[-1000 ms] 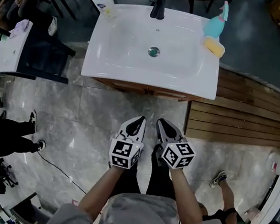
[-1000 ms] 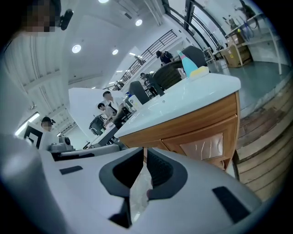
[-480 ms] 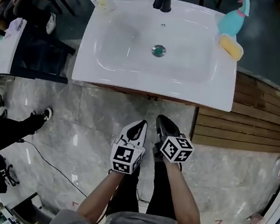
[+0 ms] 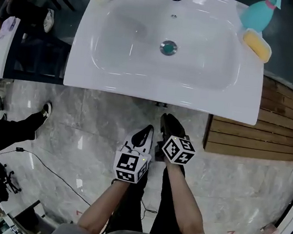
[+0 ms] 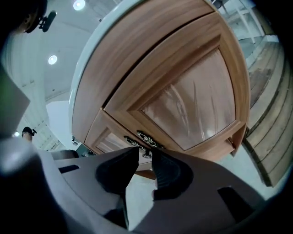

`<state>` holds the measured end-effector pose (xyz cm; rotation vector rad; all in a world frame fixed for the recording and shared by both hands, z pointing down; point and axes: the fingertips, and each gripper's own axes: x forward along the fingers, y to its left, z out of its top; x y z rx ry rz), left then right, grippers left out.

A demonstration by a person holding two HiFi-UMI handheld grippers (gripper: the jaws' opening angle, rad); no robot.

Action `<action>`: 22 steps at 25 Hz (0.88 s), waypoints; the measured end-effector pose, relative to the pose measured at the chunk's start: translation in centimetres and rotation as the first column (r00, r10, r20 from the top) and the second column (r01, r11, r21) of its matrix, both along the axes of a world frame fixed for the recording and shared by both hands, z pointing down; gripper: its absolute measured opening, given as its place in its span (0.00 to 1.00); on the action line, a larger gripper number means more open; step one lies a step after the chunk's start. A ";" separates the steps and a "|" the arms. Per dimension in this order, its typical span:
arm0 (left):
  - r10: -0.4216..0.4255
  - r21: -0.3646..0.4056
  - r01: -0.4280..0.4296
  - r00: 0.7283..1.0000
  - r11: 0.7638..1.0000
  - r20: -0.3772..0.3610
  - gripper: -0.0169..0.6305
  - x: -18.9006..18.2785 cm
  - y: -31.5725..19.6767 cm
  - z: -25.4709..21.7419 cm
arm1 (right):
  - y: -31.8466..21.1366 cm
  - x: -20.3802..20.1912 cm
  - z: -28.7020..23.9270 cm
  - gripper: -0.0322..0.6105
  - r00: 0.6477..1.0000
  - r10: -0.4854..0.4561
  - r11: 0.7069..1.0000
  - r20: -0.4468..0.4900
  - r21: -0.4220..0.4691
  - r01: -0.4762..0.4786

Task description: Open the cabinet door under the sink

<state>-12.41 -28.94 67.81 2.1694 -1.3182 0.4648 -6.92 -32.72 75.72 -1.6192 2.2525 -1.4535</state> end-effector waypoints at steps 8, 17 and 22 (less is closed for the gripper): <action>0.005 -0.026 -0.006 1.000 1.000 -0.005 0.04 -0.2 -0.5 2.4 | -1.9 0.1 4.0 0.20 0.993 0.105 0.994 -0.055 -0.015 -0.105; 0.010 -0.052 -0.010 1.000 0.999 -0.001 0.04 -1.6 -0.8 3.8 | -3.7 -0.5 5.8 0.20 0.992 0.125 0.992 0.000 -0.005 -0.125; 0.010 -0.067 -0.011 1.000 0.998 -0.004 0.04 -2.2 -0.5 4.6 | -3.7 -0.7 5.8 0.19 0.992 0.123 0.992 -0.010 0.029 -0.123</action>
